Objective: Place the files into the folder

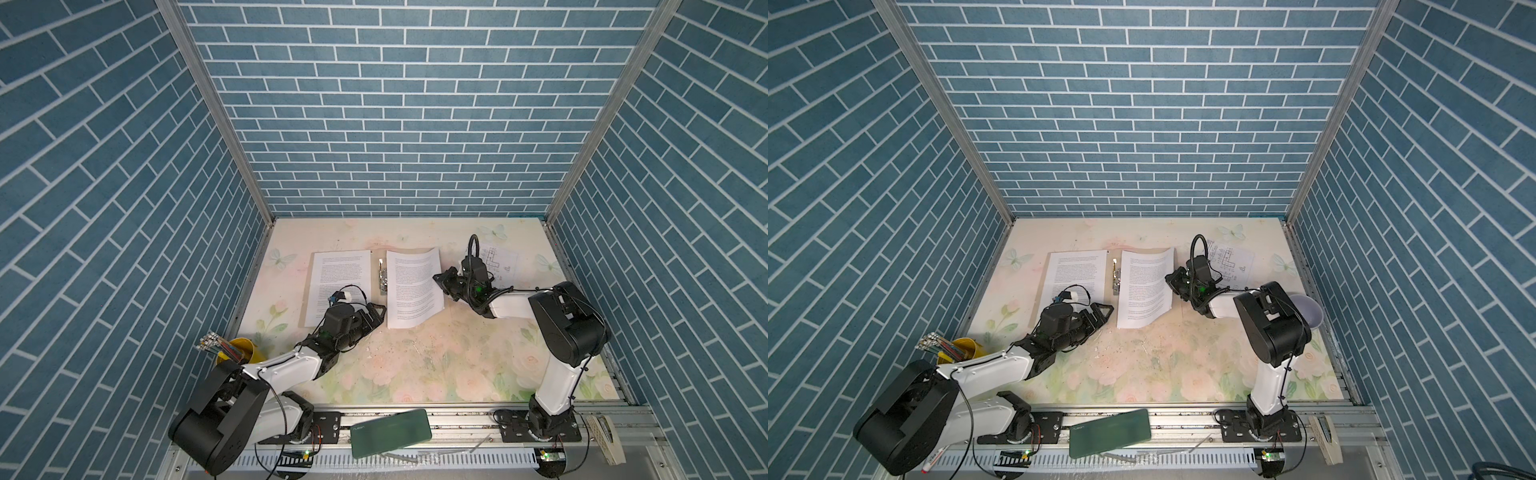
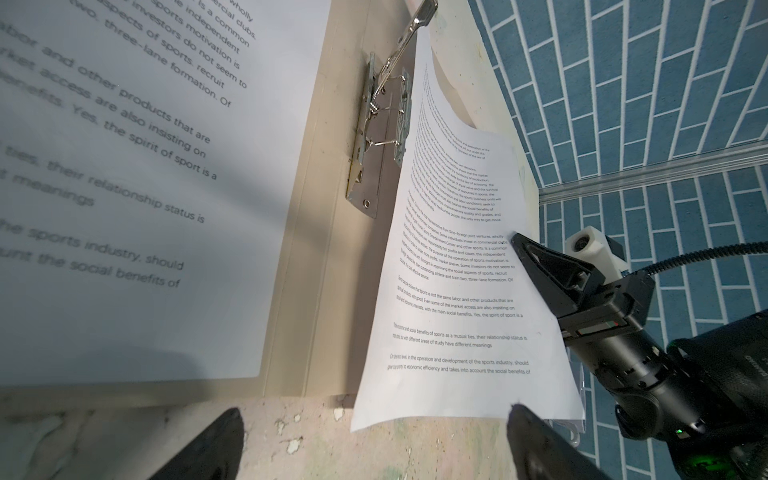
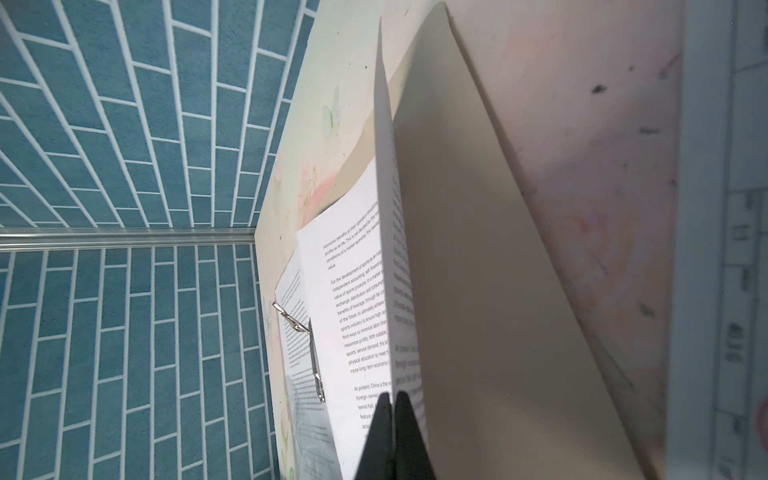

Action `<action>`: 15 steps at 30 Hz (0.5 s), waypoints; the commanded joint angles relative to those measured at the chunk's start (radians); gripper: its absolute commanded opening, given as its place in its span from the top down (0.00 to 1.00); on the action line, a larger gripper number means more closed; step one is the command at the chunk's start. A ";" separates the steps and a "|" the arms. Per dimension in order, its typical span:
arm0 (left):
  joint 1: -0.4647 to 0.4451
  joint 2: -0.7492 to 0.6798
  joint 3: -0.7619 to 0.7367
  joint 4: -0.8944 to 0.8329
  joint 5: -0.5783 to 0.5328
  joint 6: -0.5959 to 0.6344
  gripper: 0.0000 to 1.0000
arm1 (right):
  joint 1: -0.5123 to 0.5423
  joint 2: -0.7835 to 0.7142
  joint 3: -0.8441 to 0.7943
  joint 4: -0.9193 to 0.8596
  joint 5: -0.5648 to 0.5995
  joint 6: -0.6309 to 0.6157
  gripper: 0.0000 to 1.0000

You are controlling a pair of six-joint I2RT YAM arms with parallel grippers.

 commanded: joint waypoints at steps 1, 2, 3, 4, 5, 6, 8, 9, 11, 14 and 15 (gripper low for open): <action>-0.010 0.013 0.004 0.008 -0.016 0.004 0.00 | -0.003 0.038 -0.015 0.072 -0.006 0.035 1.00; -0.010 0.012 0.003 0.006 -0.015 0.003 0.00 | -0.003 0.042 -0.015 0.078 -0.006 0.039 1.00; -0.010 0.010 0.001 0.005 -0.018 0.003 0.00 | -0.004 0.044 -0.016 0.082 -0.006 0.040 1.00; -0.010 0.009 -0.001 0.004 -0.020 0.003 0.00 | -0.003 0.045 -0.016 0.083 -0.006 0.043 1.00; -0.011 0.007 -0.002 0.000 -0.025 0.005 0.00 | -0.003 0.046 -0.016 0.084 -0.006 0.045 1.00; -0.010 0.008 -0.003 0.000 -0.027 0.005 0.01 | -0.003 0.045 -0.016 0.082 -0.005 0.045 1.00; -0.010 0.007 -0.003 0.001 -0.024 0.005 0.00 | -0.004 0.039 -0.022 0.068 0.005 0.045 1.00; -0.011 0.008 -0.006 0.004 -0.022 0.004 0.00 | -0.005 0.034 -0.026 0.061 0.015 0.045 1.00; -0.010 0.003 -0.006 0.002 -0.022 0.005 0.00 | -0.009 0.021 -0.041 0.053 0.026 0.040 1.00; -0.011 0.001 -0.008 0.000 -0.027 0.006 0.00 | -0.016 0.013 -0.057 0.053 0.024 0.039 1.00; -0.011 0.002 -0.008 0.001 -0.028 0.006 0.00 | -0.017 0.010 -0.059 0.054 0.026 0.039 1.00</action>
